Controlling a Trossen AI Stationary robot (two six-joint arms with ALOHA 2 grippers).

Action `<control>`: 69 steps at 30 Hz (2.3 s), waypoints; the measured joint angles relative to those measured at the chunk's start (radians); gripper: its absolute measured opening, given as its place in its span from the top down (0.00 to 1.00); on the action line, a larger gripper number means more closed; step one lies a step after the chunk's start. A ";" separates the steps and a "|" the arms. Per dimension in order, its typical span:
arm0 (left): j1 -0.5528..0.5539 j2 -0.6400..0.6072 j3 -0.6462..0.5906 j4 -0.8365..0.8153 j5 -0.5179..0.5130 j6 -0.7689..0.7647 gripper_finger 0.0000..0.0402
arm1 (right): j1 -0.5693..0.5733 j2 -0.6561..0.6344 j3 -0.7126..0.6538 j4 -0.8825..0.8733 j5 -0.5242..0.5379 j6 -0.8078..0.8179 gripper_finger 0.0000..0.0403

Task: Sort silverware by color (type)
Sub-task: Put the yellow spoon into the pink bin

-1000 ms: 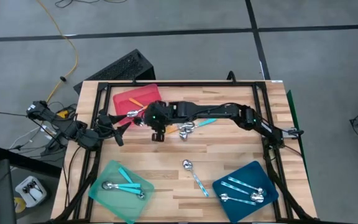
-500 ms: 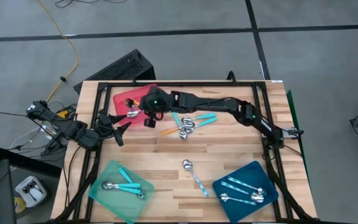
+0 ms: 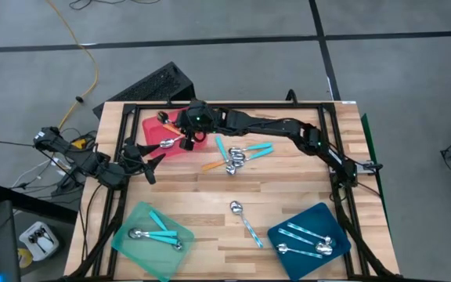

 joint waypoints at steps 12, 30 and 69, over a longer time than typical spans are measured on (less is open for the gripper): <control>0.000 0.000 0.000 -0.005 0.000 -0.009 0.53 | -0.014 0.041 -0.003 0.036 -0.055 -0.045 0.84; 0.000 0.000 0.000 -0.007 -0.003 -0.012 0.53 | -0.049 0.153 -0.002 0.062 -0.078 -0.041 0.84; 0.000 0.000 0.000 -0.028 -0.029 -0.013 0.53 | -0.094 0.246 0.000 0.086 -0.113 0.026 0.84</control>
